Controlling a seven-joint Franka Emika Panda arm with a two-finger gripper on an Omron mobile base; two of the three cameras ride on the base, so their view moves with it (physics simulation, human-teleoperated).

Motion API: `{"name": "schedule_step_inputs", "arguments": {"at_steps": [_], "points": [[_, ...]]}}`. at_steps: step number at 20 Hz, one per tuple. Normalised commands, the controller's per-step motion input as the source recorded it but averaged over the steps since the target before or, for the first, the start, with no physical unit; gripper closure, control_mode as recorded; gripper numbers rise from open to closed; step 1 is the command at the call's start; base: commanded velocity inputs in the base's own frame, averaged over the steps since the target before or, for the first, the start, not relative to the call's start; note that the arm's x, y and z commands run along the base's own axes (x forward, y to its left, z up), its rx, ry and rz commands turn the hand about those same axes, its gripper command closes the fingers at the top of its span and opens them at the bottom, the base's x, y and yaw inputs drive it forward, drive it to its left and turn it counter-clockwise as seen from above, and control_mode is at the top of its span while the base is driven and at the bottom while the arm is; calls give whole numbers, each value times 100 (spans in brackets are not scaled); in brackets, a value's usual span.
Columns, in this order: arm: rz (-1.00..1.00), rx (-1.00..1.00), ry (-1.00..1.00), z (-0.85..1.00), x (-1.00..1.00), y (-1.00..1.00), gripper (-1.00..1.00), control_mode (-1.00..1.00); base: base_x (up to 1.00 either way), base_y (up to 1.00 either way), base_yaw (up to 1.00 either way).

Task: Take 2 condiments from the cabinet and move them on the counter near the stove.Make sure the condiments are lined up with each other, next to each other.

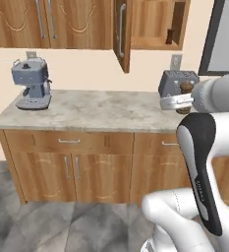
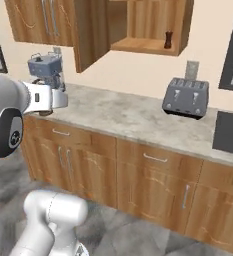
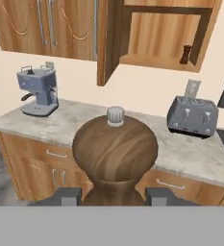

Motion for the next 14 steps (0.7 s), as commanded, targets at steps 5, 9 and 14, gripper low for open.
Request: {"name": "schedule_step_inputs", "arguments": {"at_steps": [5,9,14], "points": [[0,0,0,0,0,0,100,100,-18,9,100],[0,0,0,0,0,0,100,100,-5,0,100],[0,0,0,0,0,0,100,100,0,0,100]]}}
